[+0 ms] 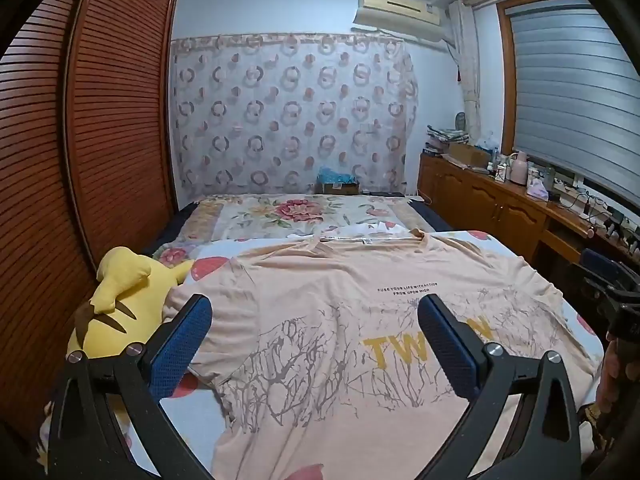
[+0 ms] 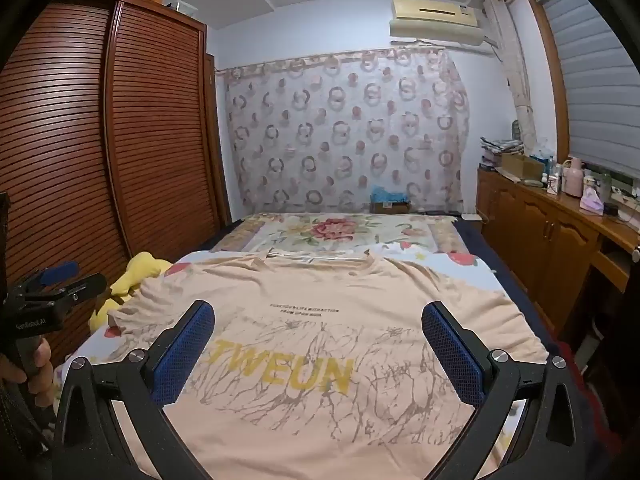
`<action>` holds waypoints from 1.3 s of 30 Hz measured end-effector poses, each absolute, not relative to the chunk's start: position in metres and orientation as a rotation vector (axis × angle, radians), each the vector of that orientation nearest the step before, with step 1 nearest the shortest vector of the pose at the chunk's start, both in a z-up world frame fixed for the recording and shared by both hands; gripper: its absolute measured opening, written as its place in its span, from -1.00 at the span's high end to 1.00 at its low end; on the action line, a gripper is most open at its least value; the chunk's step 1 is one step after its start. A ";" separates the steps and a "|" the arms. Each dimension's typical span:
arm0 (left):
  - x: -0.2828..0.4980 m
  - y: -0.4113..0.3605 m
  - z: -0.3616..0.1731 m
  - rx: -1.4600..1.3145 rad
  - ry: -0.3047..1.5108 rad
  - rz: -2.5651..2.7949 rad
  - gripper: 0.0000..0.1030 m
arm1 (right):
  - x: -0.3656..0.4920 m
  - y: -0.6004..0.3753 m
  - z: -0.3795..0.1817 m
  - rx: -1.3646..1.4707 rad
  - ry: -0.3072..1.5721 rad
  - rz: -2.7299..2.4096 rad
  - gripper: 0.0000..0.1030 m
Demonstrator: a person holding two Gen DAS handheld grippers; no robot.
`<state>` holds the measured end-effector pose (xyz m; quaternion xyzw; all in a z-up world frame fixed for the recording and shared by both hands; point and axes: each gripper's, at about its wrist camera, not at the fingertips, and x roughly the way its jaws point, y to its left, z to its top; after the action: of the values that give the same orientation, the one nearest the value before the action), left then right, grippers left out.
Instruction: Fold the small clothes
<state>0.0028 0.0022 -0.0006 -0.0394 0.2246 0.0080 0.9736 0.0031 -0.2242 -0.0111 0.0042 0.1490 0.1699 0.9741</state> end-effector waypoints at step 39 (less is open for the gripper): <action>0.004 -0.006 -0.004 -0.024 0.440 0.033 -1.00 | 0.003 -0.225 -0.012 0.031 0.301 0.344 -1.00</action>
<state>0.0039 -0.0062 -0.0042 -0.0118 0.2184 0.0164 0.9756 0.0034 -0.2255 -0.0119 0.0156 0.1492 0.1704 0.9739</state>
